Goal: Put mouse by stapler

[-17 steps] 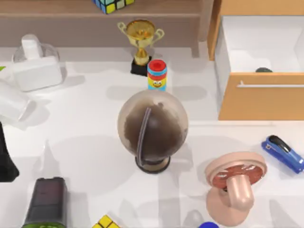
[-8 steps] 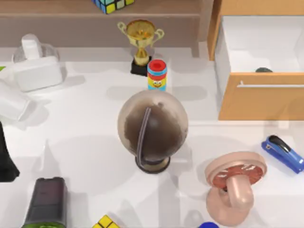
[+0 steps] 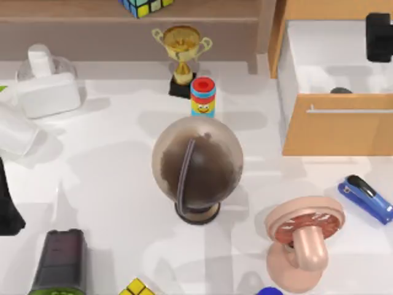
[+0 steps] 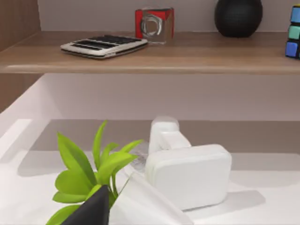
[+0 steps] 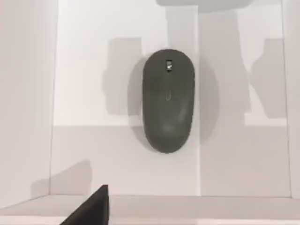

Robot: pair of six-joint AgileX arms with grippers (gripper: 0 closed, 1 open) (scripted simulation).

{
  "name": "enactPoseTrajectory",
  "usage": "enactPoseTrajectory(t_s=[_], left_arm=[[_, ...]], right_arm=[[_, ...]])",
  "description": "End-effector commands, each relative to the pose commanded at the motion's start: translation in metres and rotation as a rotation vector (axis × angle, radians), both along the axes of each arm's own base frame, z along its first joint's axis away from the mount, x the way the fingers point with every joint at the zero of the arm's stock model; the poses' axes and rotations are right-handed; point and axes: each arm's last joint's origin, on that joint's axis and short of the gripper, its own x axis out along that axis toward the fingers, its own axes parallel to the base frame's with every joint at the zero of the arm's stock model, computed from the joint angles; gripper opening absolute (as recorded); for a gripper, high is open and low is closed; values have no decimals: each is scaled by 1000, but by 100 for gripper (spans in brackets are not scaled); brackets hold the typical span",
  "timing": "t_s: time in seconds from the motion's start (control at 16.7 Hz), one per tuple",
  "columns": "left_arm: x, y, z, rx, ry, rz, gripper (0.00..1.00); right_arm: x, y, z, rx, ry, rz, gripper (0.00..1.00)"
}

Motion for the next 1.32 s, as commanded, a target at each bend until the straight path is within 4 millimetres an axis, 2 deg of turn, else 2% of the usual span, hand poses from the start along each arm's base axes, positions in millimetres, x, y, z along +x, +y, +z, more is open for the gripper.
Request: enactPoseTrajectory(t_s=[0.12, 0.24, 0.48, 0.66, 1.32], left_arm=[[0, 0, 0, 0, 0, 0, 100], [0, 0, 0, 0, 0, 0, 100], [0, 0, 0, 0, 0, 0, 100], [0, 0, 0, 0, 0, 0, 100], [0, 0, 0, 0, 0, 0, 100]], right_arm=[[41, 11, -26, -9, 125, 2, 100], [72, 20, -56, -19, 235, 1, 100], [108, 29, -104, -36, 388, -12, 100], [120, 30, -118, -38, 427, -25, 100], [120, 29, -121, -38, 429, -27, 100]])
